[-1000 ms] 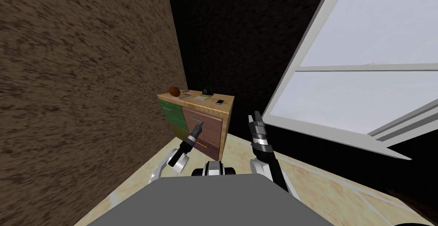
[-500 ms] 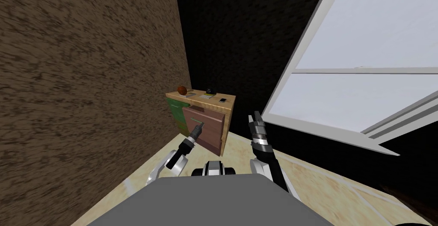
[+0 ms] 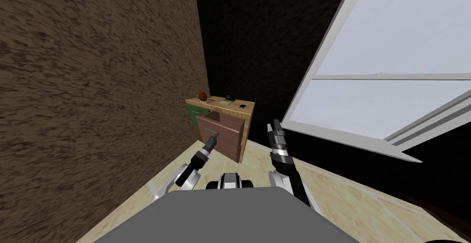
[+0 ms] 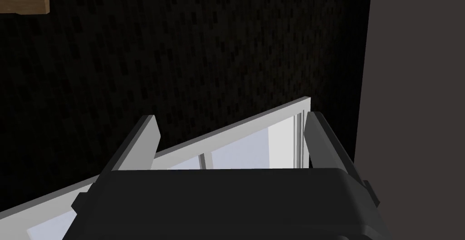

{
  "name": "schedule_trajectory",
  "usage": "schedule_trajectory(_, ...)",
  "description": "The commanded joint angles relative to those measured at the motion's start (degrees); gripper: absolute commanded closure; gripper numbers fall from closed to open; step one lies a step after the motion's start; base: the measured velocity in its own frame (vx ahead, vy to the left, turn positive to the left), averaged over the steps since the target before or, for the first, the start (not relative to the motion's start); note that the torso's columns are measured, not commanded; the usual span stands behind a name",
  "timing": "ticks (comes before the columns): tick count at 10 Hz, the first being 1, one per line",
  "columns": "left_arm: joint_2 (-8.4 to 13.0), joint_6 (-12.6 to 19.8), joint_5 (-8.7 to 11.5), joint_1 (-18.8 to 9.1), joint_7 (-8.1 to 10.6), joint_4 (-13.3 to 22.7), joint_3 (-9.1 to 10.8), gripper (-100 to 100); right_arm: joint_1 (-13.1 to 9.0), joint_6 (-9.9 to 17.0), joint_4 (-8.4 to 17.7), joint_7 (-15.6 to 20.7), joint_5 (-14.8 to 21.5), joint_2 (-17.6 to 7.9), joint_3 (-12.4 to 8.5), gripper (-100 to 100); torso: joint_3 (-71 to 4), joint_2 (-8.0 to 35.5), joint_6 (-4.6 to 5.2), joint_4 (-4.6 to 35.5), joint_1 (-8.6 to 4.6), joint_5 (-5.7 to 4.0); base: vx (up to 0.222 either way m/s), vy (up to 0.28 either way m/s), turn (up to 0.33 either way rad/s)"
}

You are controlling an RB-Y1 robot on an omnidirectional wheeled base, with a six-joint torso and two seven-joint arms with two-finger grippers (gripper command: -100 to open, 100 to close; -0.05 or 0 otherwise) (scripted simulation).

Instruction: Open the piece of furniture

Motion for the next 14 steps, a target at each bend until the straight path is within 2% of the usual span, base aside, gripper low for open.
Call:
schedule_trajectory(1, 1.7, 2.9, 0.4, 0.9, 0.90, -4.5, 0.00, -100, 0.0, 0.0, 0.0, 0.0, 0.0, 0.0, 0.0, 0, -0.2, -0.3, 0.01, -0.2, -0.08, -0.01, 0.028, -0.008, 0.049)
schedule_trajectory(8, 5.8, 9.6, 1.3, 2.9, 2.99, -15.0, 0.00, -100, 0.0, 0.0, 0.0, 0.0, 0.0, 0.0, 0.0, 0, 0.1, 0.1, 0.02, -0.2, 0.12, 0.08, 0.028, -0.013, 0.031)
schedule_trajectory(9, 5.5, 9.1, 1.2, 3.1, 2.76, -13.9, -0.14, -100, 0.0, 0.0, 0.0, 0.0, 0.0, 0.0, 0.0, 0, 0.1, 0.2, 0.01, 0.0, 0.08, 0.02, 0.011, -0.005, 0.006)
schedule_trajectory(10, 5.6, 9.4, 1.2, 3.1, 2.84, -14.1, -0.16, 0, 0.0, 0.0, 0.0, 0.0, 0.0, 0.0, 0.0, 0, 0.1, 0.2, 0.02, -0.1, 0.09, 0.05, 0.000, 0.000, 0.000)
schedule_trajectory(14, 5.6, 9.5, 1.2, 3.3, 2.83, -13.9, -0.17, 0, 0.0, 0.0, 0.0, 0.0, 0.0, 0.0, 0.0, 0, 0.0, 0.0, 0.04, -0.2, 0.09, 0.07, 0.000, 0.000, 0.000)
